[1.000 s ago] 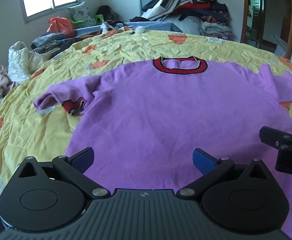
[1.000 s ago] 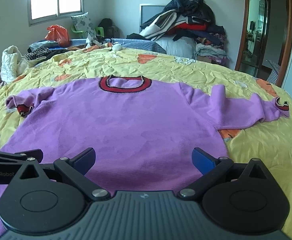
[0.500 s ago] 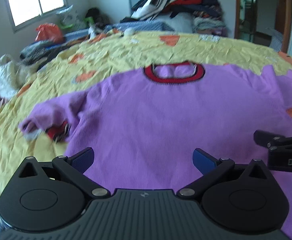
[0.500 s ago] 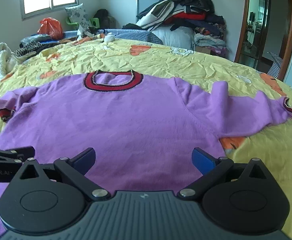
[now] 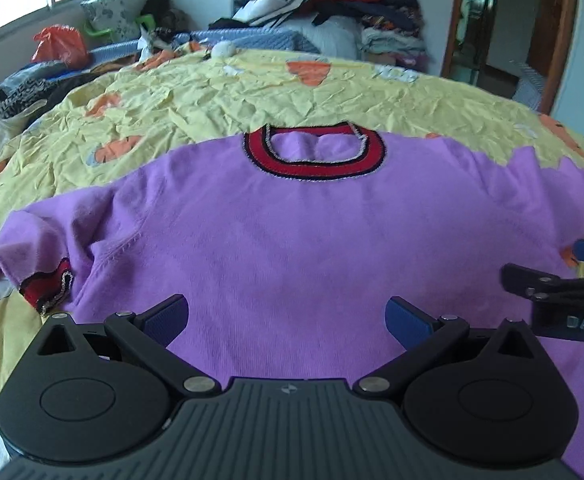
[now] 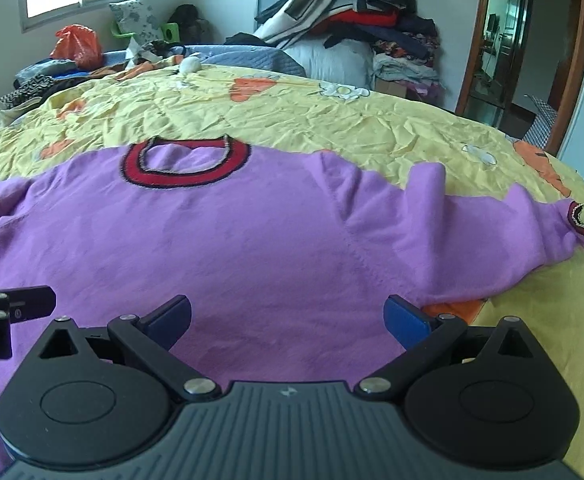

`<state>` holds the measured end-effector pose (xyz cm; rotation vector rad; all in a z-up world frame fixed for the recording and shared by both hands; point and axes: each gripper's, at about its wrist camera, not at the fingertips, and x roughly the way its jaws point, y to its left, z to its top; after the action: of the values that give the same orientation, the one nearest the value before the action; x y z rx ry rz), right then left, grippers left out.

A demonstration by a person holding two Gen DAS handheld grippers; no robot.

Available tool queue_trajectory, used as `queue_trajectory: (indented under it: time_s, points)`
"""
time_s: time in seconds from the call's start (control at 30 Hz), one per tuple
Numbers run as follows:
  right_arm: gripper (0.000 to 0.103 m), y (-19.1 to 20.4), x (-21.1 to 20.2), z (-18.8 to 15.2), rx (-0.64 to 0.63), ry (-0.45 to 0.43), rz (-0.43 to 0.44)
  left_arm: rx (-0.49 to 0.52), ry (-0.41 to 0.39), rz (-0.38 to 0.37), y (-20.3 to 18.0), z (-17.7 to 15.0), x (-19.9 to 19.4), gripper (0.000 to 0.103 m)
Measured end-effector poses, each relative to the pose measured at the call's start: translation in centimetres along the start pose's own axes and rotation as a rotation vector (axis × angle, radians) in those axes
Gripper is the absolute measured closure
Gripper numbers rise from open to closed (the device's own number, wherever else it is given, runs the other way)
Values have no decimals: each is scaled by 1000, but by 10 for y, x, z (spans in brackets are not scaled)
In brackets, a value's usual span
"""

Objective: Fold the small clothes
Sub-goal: 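Grasp the red-striped cuff of the sleeve nearest the right gripper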

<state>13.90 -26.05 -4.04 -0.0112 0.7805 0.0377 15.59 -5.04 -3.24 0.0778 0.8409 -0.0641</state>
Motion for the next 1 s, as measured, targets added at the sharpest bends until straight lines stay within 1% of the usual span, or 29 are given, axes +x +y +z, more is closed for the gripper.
queue_trajectory:
  time_s: [0.13, 0.27, 0.43, 0.5, 0.57, 0.6, 0.63, 0.67, 0.7, 0.73, 0.77, 0.8, 0.83, 0.87, 0.9, 0.97, 1.0]
  points:
    - [0, -10, 6, 4, 10, 7, -26, -29, 35, 10, 2, 10, 14, 0]
    - [0, -19, 14, 9, -5, 25, -71, -57, 39, 12, 7, 16, 20, 0]
    - [0, -38, 22, 12, 31, 25, -66, -94, 81, -2, 13, 20, 27, 0]
    - [0, -46, 22, 13, 51, 15, -62, -114, 123, -1, 16, 22, 32, 0]
    - [0, -54, 22, 13, 46, -6, -68, -139, 149, -51, 21, 20, 37, 0]
    - [0, -58, 20, 13, 35, -28, -73, -156, 157, -70, 22, 19, 38, 0]
    - [0, -63, 15, 12, 22, -70, -75, -170, 160, -89, 24, 18, 38, 0]
    - [0, -68, 5, 10, 4, -139, -75, -163, 152, -100, 24, 18, 37, 0]
    - [0, -74, -7, 7, -23, -231, -72, -134, 130, -100, 21, 18, 35, 0]
    - [0, -79, -20, 1, -94, -336, -77, -96, 92, -79, 17, 17, 31, 0]
    - [0, -83, -26, -5, -171, -405, -108, -59, 54, -50, 13, 16, 27, 0]
    - [0, -88, -26, -12, -269, -452, -177, -18, 31, -39, 8, 16, 23, 0]
    - [0, -96, -20, -12, -307, -409, -237, 8, 25, -44, 5, 15, 20, 0]
    - [0, -110, -12, -9, -301, -337, -257, 10, 23, -63, 4, 16, 18, 0]
    - [0, -129, -9, -7, -257, -301, -246, -10, 18, -91, 5, 15, 16, 0]
    - [0, -169, -8, -6, -145, -321, -251, -51, -2, -165, 10, 16, 12, 0]
    - [0, -186, -5, -3, -122, -302, -261, -75, -12, -183, 13, 16, 11, 0]
